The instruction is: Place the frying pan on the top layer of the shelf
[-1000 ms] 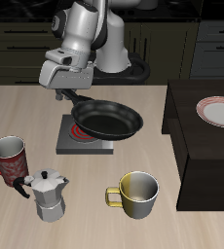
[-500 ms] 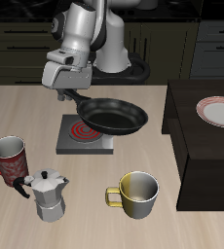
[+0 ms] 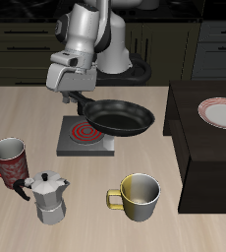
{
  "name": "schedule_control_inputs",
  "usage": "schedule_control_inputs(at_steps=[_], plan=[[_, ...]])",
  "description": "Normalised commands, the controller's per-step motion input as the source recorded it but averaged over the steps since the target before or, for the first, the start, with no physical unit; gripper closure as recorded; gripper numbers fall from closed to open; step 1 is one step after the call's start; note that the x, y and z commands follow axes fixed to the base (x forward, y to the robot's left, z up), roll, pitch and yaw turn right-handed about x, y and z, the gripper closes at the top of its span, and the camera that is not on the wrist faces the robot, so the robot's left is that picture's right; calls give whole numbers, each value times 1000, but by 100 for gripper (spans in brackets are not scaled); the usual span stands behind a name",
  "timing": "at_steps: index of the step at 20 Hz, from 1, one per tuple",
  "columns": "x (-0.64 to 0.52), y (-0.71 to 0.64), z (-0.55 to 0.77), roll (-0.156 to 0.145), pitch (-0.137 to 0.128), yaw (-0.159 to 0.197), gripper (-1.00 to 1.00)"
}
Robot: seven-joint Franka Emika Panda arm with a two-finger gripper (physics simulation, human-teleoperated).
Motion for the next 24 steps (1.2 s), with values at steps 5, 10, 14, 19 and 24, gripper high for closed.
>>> schedule_control_inputs(at_steps=[5, 10, 14, 19, 24], plan=[[137, 91, 104, 23, -9, -33, 100], [81, 193, -34, 41, 22, -19, 100], [155, -47, 95, -20, -29, -18, 100], [31, 103, 1, 22, 16, 16, 100], [69, -64, -19, -13, -2, -14, 100]])
